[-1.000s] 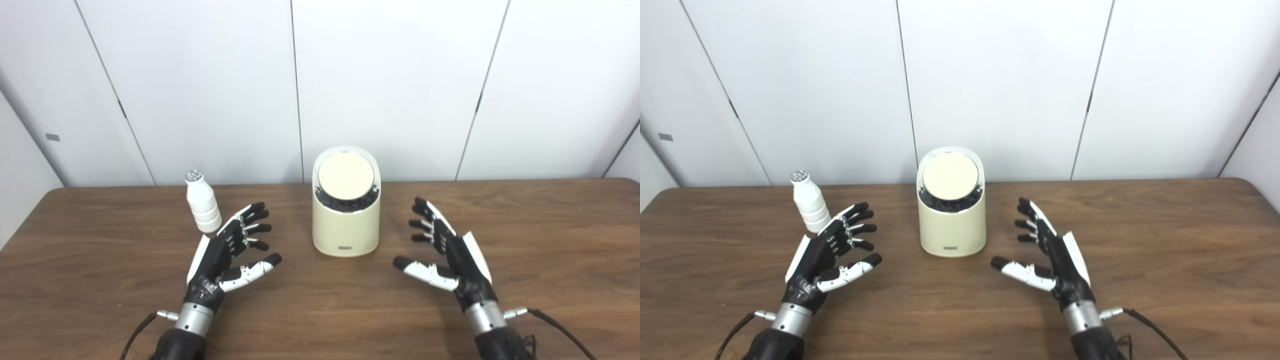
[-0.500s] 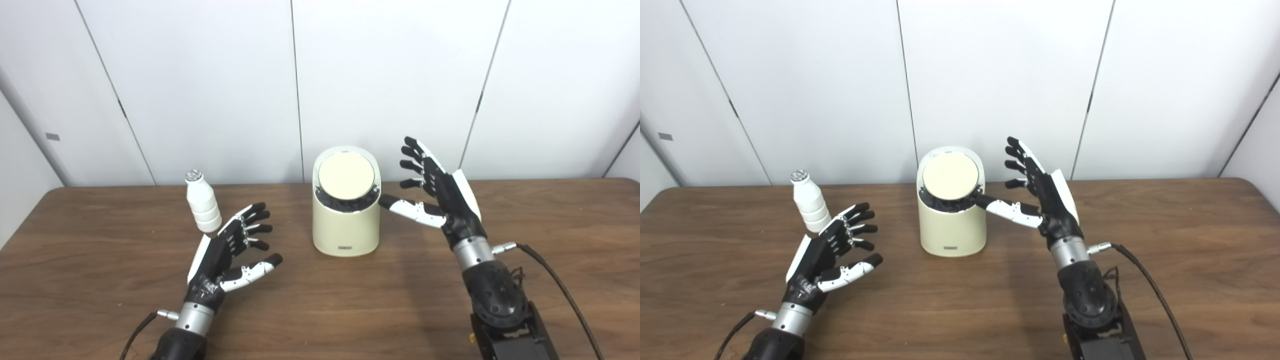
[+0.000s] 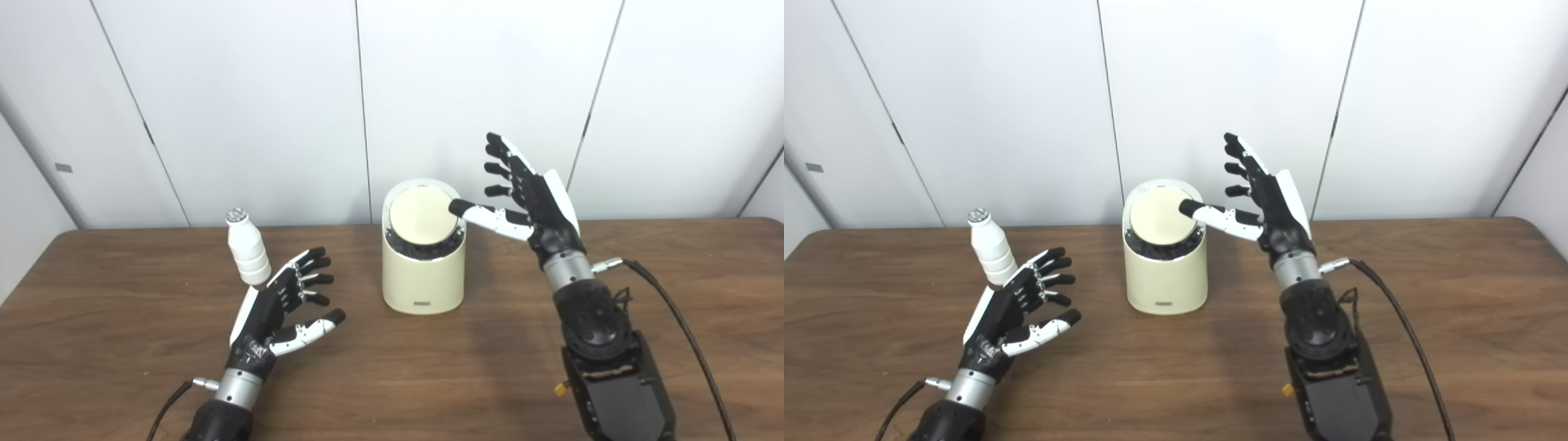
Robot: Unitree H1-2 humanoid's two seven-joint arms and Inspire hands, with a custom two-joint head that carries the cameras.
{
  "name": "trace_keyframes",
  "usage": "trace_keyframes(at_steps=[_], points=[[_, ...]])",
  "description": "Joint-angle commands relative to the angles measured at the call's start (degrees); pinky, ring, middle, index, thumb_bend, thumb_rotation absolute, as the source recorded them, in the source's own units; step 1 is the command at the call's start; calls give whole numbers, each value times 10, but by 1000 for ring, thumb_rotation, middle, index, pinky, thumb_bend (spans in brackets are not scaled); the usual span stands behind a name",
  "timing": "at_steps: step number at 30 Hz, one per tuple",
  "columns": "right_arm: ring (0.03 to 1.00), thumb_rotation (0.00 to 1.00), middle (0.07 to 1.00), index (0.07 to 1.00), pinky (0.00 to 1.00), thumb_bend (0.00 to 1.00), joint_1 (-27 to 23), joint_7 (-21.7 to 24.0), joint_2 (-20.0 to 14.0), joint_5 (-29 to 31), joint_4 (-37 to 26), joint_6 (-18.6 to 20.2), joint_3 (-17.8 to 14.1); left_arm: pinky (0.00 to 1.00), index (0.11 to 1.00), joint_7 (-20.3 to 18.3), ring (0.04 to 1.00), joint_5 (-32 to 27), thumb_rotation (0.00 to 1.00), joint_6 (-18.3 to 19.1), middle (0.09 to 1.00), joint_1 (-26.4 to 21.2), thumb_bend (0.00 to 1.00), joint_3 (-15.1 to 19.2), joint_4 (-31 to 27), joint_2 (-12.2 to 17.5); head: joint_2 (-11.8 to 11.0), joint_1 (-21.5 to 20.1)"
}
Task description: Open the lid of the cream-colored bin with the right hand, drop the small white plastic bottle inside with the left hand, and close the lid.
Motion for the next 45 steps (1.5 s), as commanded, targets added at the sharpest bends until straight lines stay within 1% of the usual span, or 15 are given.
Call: trace_keyframes(at_steps=[1, 4, 7, 10, 13, 18, 19, 22, 27, 29, 31, 33, 36, 40, 45], points=[[842, 453, 911, 919, 672, 800, -31, -22, 6, -19, -15, -6, 2, 595, 877, -1, 762, -5, 139, -31, 841, -11, 640, 1, 6, 4, 0, -1], [842, 455, 914, 925, 675, 818, -36, -37, 8, -39, -3, -11, 9, 594, 877, 0, 762, -5, 137, -33, 843, -11, 640, 1, 8, 4, 1, -1], [868, 441, 931, 935, 698, 870, -43, -46, 11, -51, 7, -9, 14, 592, 875, 0, 762, -5, 135, -34, 841, -12, 640, 1, 8, 4, 3, -2], [896, 415, 956, 947, 719, 892, -50, -50, 14, -57, 17, -8, 17, 593, 876, 2, 760, -1, 140, -33, 840, -12, 639, 1, 7, 4, 4, -3], [904, 324, 984, 935, 693, 885, -56, -58, 20, -56, 29, -20, 21, 587, 877, 3, 758, 0, 107, -32, 841, -12, 631, 0, 8, 2, 4, -3], [940, 274, 962, 937, 844, 866, -61, -75, 18, -77, 44, -34, 35, 590, 878, 2, 763, -3, 94, -30, 843, -13, 629, -1, 8, 0, 4, -4], [941, 270, 961, 937, 854, 866, -63, -78, 17, -81, 48, -35, 36, 589, 878, 2, 762, -4, 99, -29, 842, -13, 631, -2, 6, 0, 4, -4], [932, 254, 956, 941, 845, 862, -67, -81, 15, -87, 60, -32, 40, 586, 877, 2, 759, -3, 90, -28, 840, -13, 627, -2, 4, 0, 5, -3], [921, 258, 954, 946, 808, 886, -71, -81, 10, -94, 73, -25, 45, 600, 879, 4, 765, 0, 112, -26, 841, -12, 635, -1, 1, 2, 7, -2], [913, 264, 957, 951, 777, 897, -73, -81, 8, -97, 79, -25, 48, 600, 878, 3, 767, -1, 123, -26, 842, -13, 642, -1, 0, 2, 8, -2], [901, 318, 956, 956, 748, 930, -76, -83, 4, -106, 86, -28, 54, 595, 877, 2, 764, -2, 117, -28, 844, -13, 638, -1, 0, 2, 8, -2], [896, 330, 955, 958, 736, 935, -79, -86, 1, -115, 94, -28, 60, 593, 878, 1, 762, -4, 124, -27, 845, -13, 641, -1, 0, 2, 8, -2], [889, 315, 948, 955, 734, 923, -82, -88, -1, -125, 103, -24, 64, 594, 875, 1, 761, -3, 125, -26, 846, -13, 648, -2, -2, 0, 9, -2], [886, 277, 946, 955, 727, 897, -87, -89, -6, -141, 115, -21, 72, 592, 875, 0, 760, -3, 94, -26, 844, -13, 636, -5, -3, -2, 11, -1], [895, 263, 946, 955, 727, 882, -92, -93, -14, -166, 131, -19, 85, 583, 876, 2, 752, 0, 81, -24, 843, -13, 629, -7, -5, -3, 14, -3]])
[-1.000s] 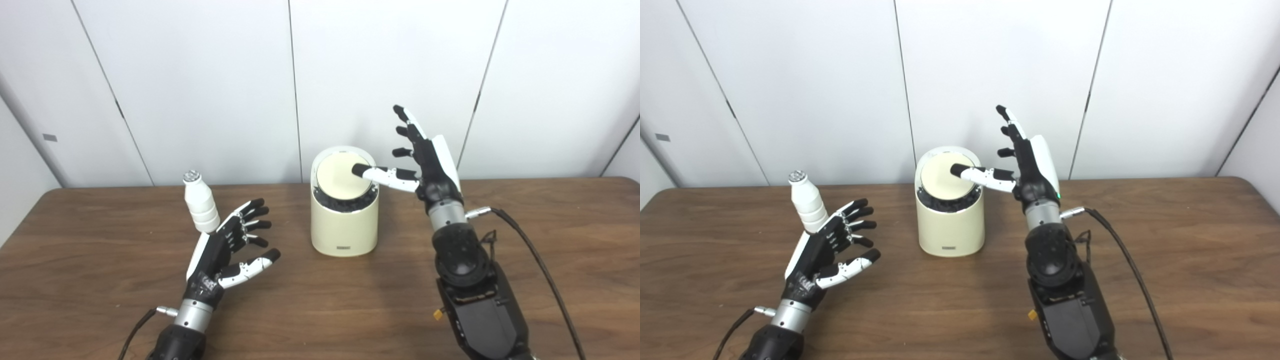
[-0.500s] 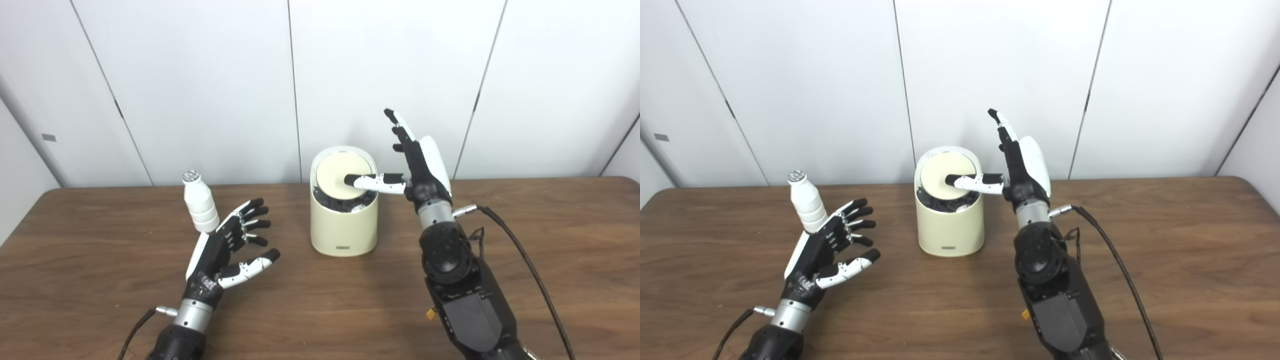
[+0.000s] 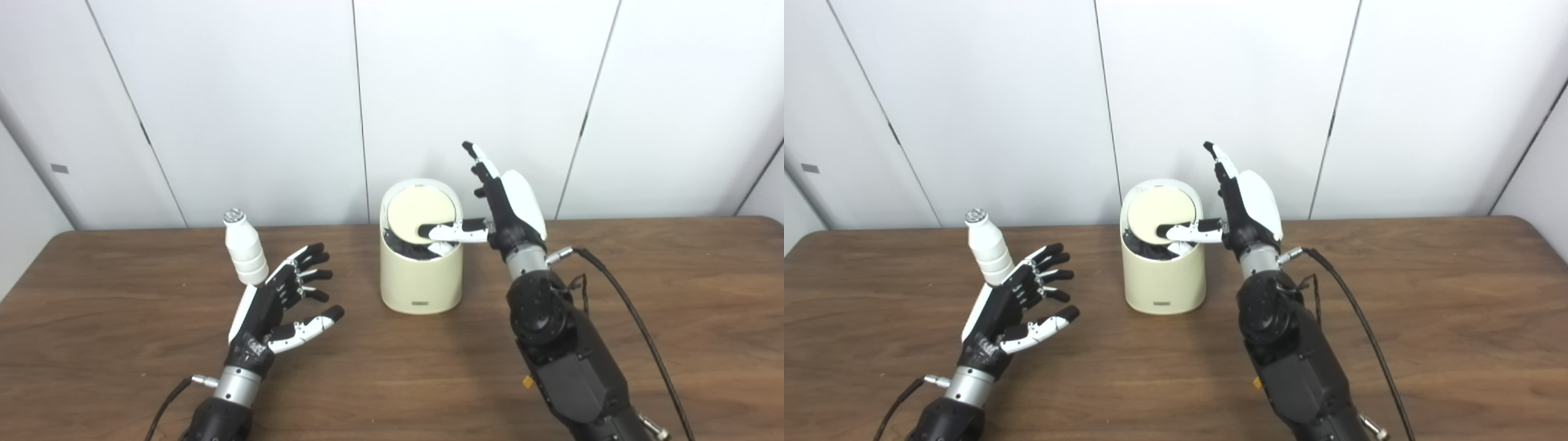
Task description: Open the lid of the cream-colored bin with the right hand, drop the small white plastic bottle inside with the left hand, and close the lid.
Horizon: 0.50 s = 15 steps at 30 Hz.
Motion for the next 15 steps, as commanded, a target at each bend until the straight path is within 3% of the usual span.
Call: trace_keyframes(at_steps=[1, 6, 15], points=[[893, 263, 944, 953, 722, 881, -33, -15, -5, -25, -2, -12, 9, 580, 876, 3, 751, -2, 75, -9, 842, -9, 627, -2, -9, -4, 0, -1], [850, 263, 931, 936, 627, 896, -39, -33, -13, -63, 18, -8, 29, 573, 861, 7, 743, -14, 159, -16, 831, -7, 658, 4, -8, -11, 2, 0], [840, 239, 937, 934, 657, 909, -42, -28, -26, -96, 16, 8, 50, 570, 859, 8, 736, -11, 147, -25, 820, -9, 653, 5, -5, -12, 4, 2]])
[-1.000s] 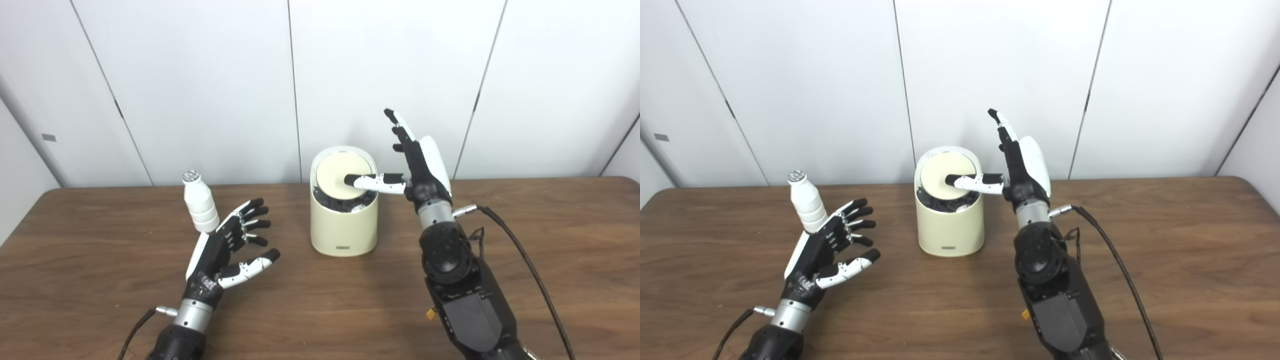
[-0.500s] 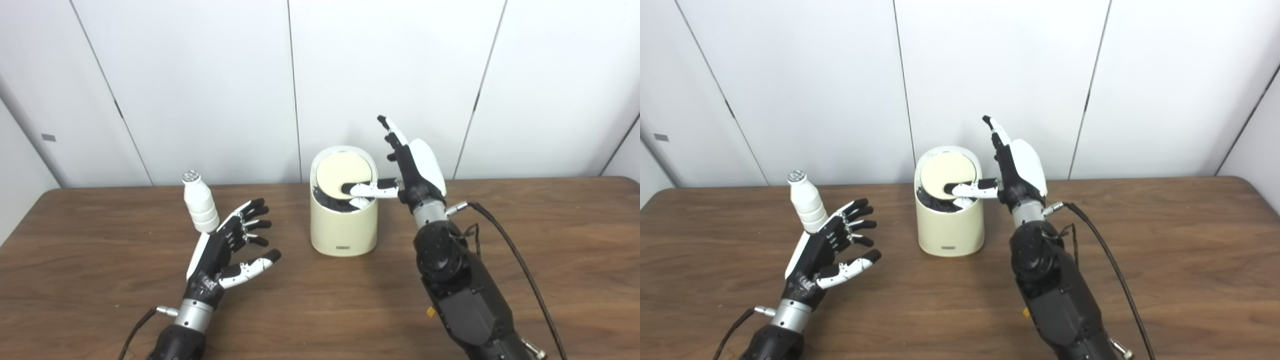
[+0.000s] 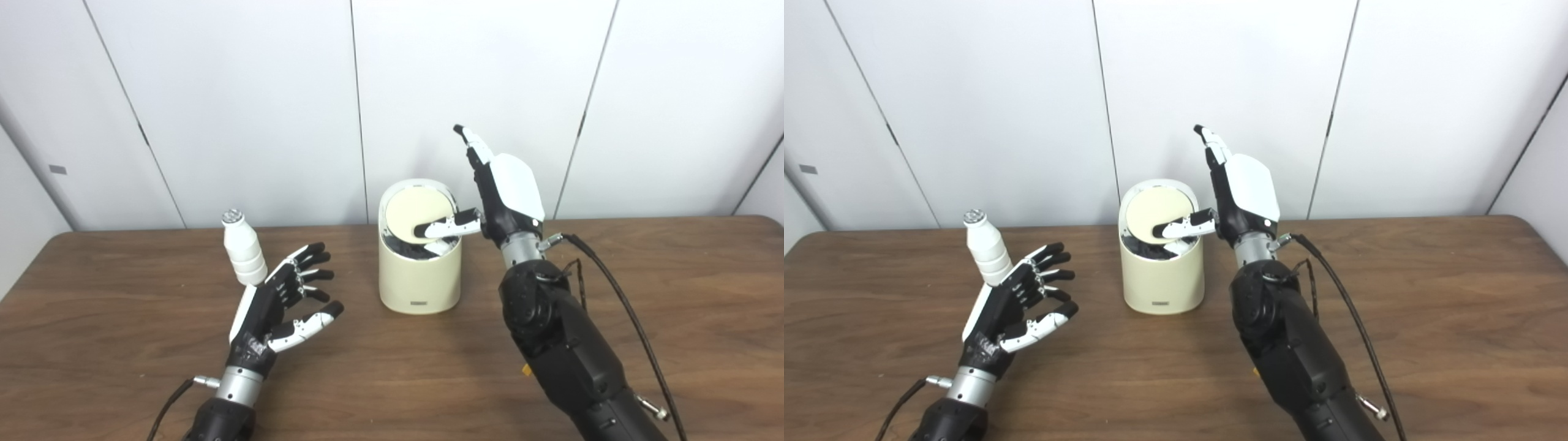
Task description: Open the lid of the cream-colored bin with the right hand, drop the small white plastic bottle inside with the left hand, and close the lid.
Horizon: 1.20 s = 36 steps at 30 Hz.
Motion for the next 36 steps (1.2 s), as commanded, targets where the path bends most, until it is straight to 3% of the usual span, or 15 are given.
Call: trace_keyframes(at_steps=[1, 8, 12, 17, 20, 23, 27, 30, 32, 36], points=[[841, 240, 938, 933, 658, 909, -18, 12, -5, -18, -7, 10, 4, 570, 859, 6, 735, -2, 148, -23, 819, -9, 653, 0, -5, -4, 1, 0], [841, 238, 935, 926, 665, 914, -14, 23, -8, -19, -19, 17, 6, 572, 858, 5, 738, -7, 132, -22, 820, -9, 651, 1, -5, -5, 4, 1], [849, 294, 932, 921, 676, 870, -9, 28, -4, -3, -41, 14, -5, 575, 858, 4, 740, -7, 136, -17, 821, -7, 654, 1, -8, -5, 4, 1], [874, 400, 924, 910, 728, 799, 5, 51, 22, 110, -96, -1, -75, 571, 856, 3, 738, -5, 148, -21, 822, -8, 657, 0, -6, -3, 4, 1], [835, 445, 908, 901, 671, 713, 17, 58, 16, 132, -120, -13, -92, 568, 852, 3, 736, -5, 141, -16, 822, -6, 657, 0, -11, -4, 6, 2], [821, 427, 899, 897, 646, 665, 29, 64, 11, 146, -137, -12, -100, 571, 856, 3, 741, -6, 130, -11, 827, -3, 655, 0, -16, -5, 7, 2], [787, 432, 866, 884, 626, 641, 68, 68, 8, 177, -166, -21, -120, 563, 859, 6, 739, -2, 149, -11, 830, 0, 657, 0, -20, -3, 9, 5], [780, 433, 854, 881, 656, 627, 113, 69, 6, 208, -178, -57, -129, 562, 858, 3, 738, -7, 134, -11, 829, 1, 652, 1, -21, -1, 9, 4], [793, 413, 857, 886, 662, 632, 141, 70, 3, 223, -178, -82, -131, 567, 858, 2, 737, -8, 128, -11, 830, 1, 645, 2, -22, 0, 9, 5], [790, 333, 854, 878, 621, 668, 187, 62, 11, 224, -186, -88, -130, 565, 856, 2, 737, -7, 135, -11, 827, 1, 641, 3, -24, 2, 8, 5]])
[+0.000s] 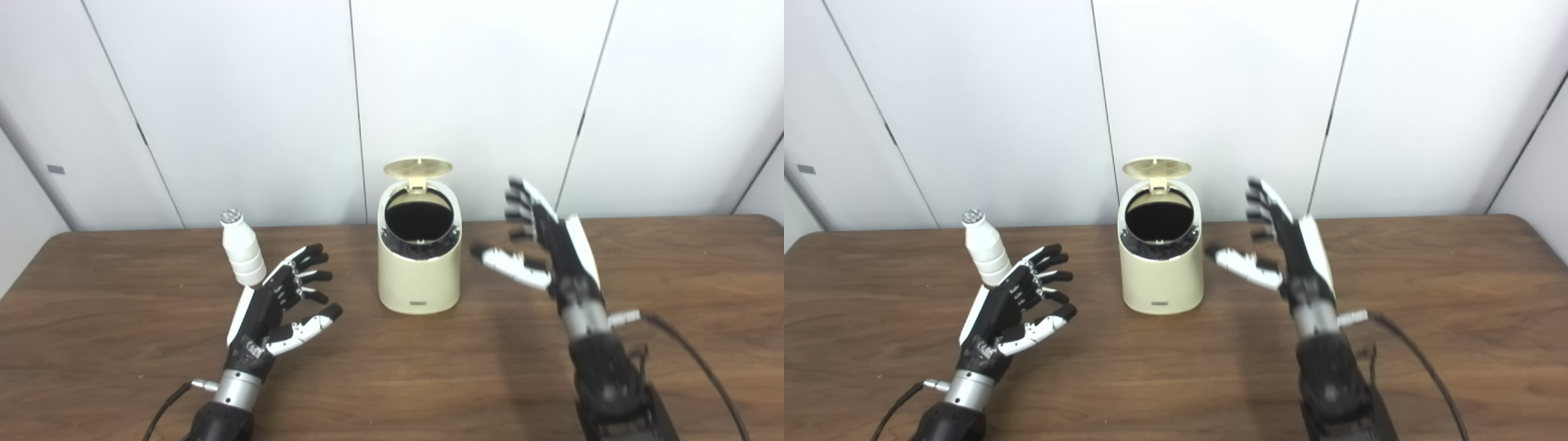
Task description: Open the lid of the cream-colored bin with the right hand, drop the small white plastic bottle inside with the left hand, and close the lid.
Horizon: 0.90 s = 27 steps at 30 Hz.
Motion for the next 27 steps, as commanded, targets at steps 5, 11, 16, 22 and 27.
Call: trace_keyframes(at_steps=[5, 11, 16, 22, 27], points=[[801, 368, 868, 881, 678, 713, 17, -10, 2, 21, -15, -89, -1, 574, 858, -1, 743, -10, 155, -7, 834, -7, 650, 1, -14, 3, -2, 10], [846, 384, 895, 888, 747, 794, 31, -4, -13, 16, 21, -156, 5, 578, 874, 1, 748, -14, 128, -6, 840, -5, 653, 2, -15, -1, -17, 24], [862, 312, 905, 890, 796, 818, 34, -6, -16, 5, 32, -159, 8, 575, 886, 7, 740, -4, 135, -9, 836, -3, 647, 3, -15, -1, -18, 25], [860, 292, 907, 892, 803, 823, 35, -5, -15, 5, 43, -173, 12, 575, 885, 10, 730, 1, 133, -13, 829, -3, 649, 3, -10, -1, -20, 26], [866, 298, 916, 895, 814, 833, 36, -4, -13, 6, 43, -167, 12, 575, 883, 4, 734, -6, 113, -12, 832, -3, 640, 1, -10, -1, -21, 27]])
